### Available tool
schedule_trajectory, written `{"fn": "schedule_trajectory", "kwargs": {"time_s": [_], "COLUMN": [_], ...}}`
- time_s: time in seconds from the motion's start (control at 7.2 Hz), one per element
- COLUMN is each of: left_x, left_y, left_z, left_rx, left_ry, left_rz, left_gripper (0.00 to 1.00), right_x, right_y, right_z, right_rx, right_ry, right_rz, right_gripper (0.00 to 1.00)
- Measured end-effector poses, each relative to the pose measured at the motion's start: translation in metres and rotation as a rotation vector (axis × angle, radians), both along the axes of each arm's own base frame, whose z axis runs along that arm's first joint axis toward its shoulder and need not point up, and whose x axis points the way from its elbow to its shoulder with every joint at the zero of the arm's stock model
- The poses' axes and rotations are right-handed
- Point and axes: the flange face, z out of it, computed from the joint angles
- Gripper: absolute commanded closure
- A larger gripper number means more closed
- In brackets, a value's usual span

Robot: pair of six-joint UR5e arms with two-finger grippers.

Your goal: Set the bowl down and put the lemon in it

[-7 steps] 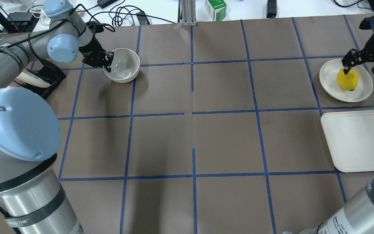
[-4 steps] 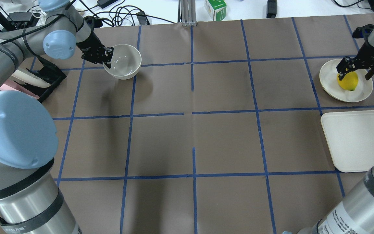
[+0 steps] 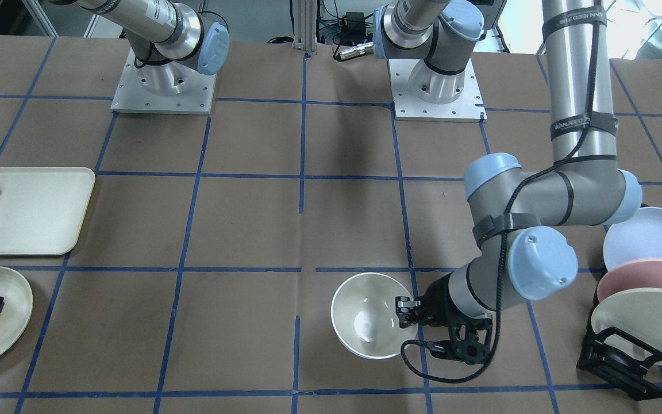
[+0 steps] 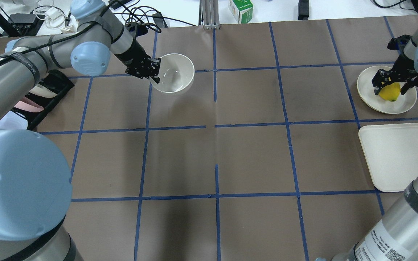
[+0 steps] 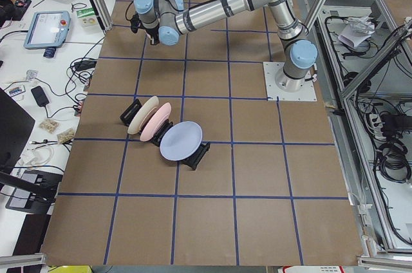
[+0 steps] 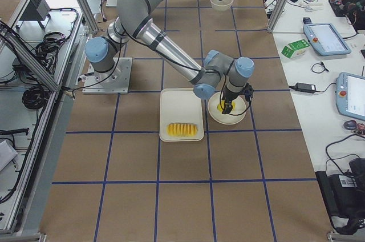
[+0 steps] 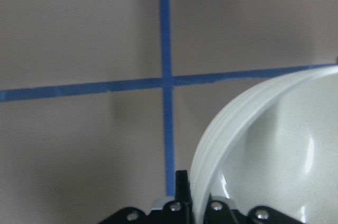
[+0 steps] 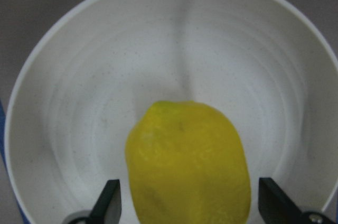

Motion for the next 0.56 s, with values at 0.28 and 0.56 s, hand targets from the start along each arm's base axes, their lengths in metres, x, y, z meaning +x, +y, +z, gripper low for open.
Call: {"fn": "schedule_trajectory", "kwargs": {"time_s": [0.28, 0.56], "left_x": [-0.078, -0.104], "left_y": [0.061, 0.102], "left_z": [-0.007, -0.031], "left_rx": [-0.019, -0.047], "left_ry": [-0.006, -0.041], "left_rz": [0.023, 0.055], "left_gripper": [1.00, 1.00], "right_x": [0.001, 0.009], "right_y": [0.002, 0.013], "right_z": [0.011, 0.052], "right_rx": [0.001, 0.006], "right_ry": [0.000, -0.004], "right_rz": [-0.005, -0.003], "right_gripper": [1.00, 1.00]}}
